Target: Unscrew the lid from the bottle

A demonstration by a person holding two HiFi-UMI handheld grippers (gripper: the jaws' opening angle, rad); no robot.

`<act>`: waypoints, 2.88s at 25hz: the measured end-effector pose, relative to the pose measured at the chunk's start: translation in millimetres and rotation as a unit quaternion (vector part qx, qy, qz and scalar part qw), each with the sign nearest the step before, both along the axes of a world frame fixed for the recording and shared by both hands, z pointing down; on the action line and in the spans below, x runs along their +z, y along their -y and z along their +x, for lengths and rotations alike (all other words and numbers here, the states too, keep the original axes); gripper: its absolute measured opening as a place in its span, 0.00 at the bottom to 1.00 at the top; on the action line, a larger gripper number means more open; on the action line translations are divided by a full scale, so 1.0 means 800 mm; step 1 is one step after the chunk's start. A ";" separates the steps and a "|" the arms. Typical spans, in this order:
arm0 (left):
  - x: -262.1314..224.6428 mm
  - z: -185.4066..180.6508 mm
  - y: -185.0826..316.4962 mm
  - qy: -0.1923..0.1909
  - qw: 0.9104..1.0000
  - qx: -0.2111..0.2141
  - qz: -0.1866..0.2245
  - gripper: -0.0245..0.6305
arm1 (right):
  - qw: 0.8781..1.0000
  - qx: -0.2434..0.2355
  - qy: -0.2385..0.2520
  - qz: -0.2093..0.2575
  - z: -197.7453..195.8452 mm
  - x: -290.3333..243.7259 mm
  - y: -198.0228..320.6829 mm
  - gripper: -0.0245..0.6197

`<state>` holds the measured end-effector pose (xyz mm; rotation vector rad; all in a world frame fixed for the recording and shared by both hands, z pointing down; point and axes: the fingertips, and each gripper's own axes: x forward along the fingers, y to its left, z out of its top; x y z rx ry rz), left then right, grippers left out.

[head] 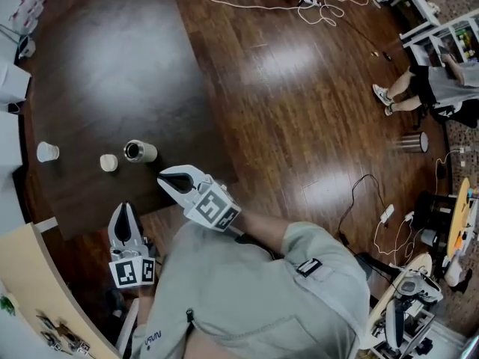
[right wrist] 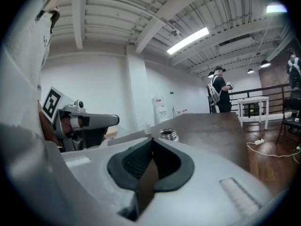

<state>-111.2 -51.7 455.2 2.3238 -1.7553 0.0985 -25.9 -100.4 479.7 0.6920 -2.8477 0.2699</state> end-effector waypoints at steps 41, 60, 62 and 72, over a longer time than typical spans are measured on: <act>-0.013 0.339 -0.322 -0.026 0.996 -0.032 0.077 0.04 | 0.995 -0.065 0.004 0.072 0.287 -0.049 -0.334 0.04; -0.014 0.552 -0.358 -0.015 0.983 -0.172 0.056 0.04 | 0.988 -0.128 0.044 0.078 0.527 -0.066 -0.339 0.04; -0.014 0.555 -0.367 -0.015 0.980 -0.192 0.057 0.04 | 0.987 -0.139 0.040 0.072 0.531 -0.060 -0.344 0.04; -0.019 0.549 -0.395 0.002 0.974 -0.219 0.062 0.04 | 0.983 -0.166 0.031 0.073 0.518 -0.051 -0.365 0.03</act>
